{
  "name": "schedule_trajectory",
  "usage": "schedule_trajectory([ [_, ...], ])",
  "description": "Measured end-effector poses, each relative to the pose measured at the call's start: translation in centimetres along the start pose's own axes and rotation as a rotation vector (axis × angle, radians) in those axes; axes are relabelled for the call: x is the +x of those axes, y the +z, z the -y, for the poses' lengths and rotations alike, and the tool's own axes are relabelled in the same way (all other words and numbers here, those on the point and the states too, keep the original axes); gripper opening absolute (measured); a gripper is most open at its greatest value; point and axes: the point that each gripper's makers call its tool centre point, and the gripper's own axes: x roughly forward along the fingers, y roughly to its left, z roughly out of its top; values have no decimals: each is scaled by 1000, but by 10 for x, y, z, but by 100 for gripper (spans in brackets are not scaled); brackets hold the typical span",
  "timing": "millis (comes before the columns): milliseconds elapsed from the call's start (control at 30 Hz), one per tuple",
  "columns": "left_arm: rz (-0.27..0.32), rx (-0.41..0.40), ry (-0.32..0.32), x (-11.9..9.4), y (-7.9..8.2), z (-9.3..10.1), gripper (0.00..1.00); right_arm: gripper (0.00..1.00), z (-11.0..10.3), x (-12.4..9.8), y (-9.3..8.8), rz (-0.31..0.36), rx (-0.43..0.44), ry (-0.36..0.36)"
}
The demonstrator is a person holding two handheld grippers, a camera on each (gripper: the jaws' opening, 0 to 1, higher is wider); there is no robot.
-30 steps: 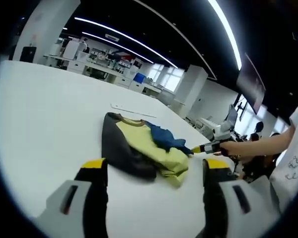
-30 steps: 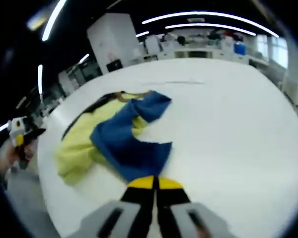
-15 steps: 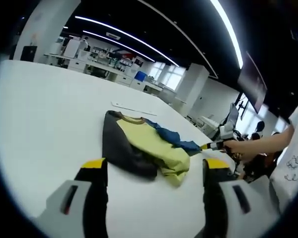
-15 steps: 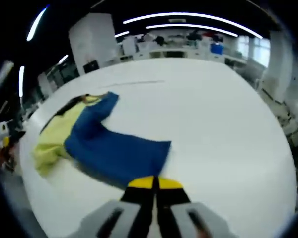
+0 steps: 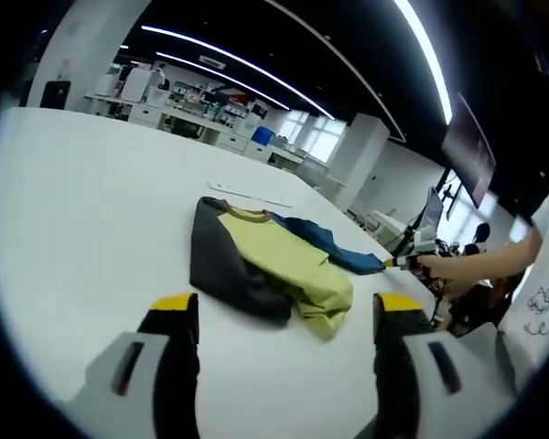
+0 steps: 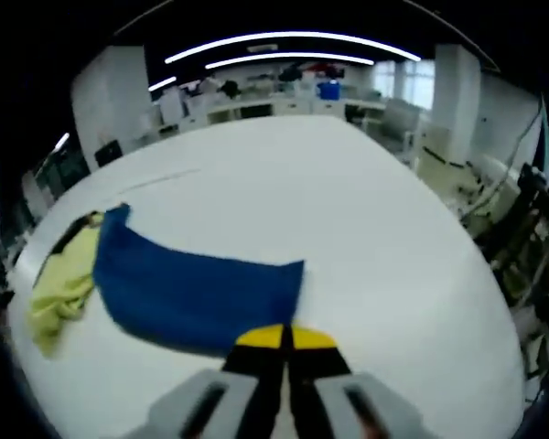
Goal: Fold the garment on the visible template until the final outline fits inside the template.
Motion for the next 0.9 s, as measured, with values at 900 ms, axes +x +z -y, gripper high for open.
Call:
schedule_trajectory([
  [900,-21,-26,-5,16,-10,4,75,0,59,2,27,74,98,-166],
])
